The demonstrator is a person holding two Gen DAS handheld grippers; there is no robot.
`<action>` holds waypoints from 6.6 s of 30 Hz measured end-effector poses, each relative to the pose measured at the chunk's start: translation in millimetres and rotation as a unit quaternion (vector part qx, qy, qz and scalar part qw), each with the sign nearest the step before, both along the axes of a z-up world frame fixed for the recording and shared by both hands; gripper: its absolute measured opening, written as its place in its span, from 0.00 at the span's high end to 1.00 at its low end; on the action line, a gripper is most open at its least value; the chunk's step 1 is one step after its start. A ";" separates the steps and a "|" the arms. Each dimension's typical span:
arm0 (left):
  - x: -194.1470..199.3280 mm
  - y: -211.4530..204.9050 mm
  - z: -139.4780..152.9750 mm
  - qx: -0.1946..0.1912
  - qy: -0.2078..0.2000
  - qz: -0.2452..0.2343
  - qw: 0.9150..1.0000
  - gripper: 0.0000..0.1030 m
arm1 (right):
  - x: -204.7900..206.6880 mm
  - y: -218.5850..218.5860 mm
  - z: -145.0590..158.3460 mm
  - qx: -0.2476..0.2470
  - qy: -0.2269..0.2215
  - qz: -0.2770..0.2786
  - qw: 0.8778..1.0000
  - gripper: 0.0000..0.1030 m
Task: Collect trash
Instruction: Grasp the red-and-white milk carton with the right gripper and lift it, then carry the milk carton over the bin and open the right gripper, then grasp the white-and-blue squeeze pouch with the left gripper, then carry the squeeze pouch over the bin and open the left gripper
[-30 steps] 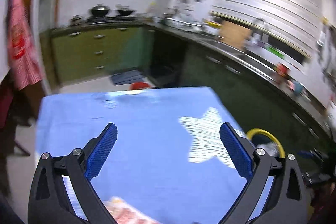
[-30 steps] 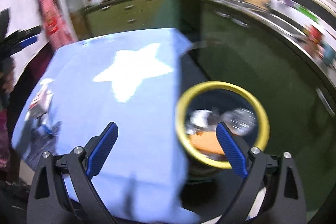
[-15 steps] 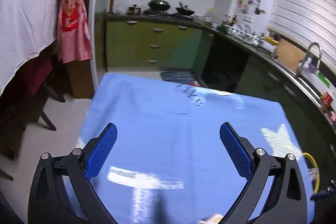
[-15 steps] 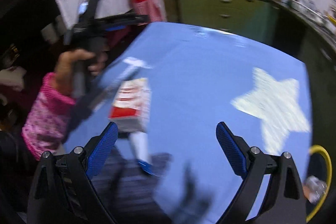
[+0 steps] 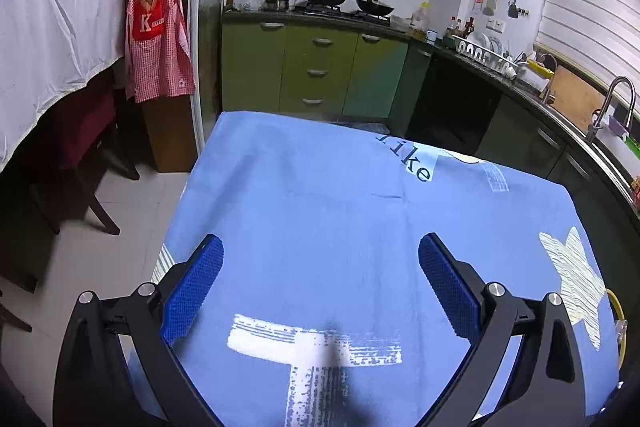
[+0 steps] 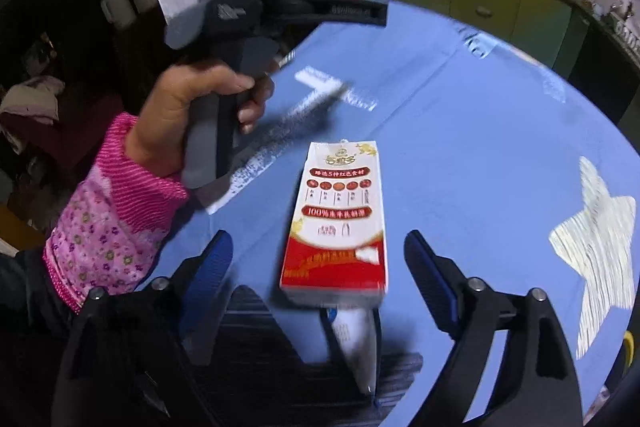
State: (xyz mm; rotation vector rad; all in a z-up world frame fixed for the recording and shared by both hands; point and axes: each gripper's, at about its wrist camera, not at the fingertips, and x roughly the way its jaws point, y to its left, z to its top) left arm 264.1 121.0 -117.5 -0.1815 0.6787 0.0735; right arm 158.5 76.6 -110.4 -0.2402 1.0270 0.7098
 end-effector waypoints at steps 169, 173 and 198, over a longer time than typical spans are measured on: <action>-15.5 -674.6 -60.1 0.200 0.198 -0.581 0.764 0.53 | -215.6 -448.9 -46.7 0.040 -0.115 -0.500 0.857 0.24; -26.1 -644.8 -25.3 0.180 0.151 -0.578 0.781 0.36 | -216.2 -441.0 -40.4 0.045 -0.121 -0.495 0.859 0.23; -249.7 -179.6 95.8 0.108 -0.105 -0.141 0.979 0.04 | -208.2 -318.9 29.3 0.035 -0.174 -0.465 0.867 0.06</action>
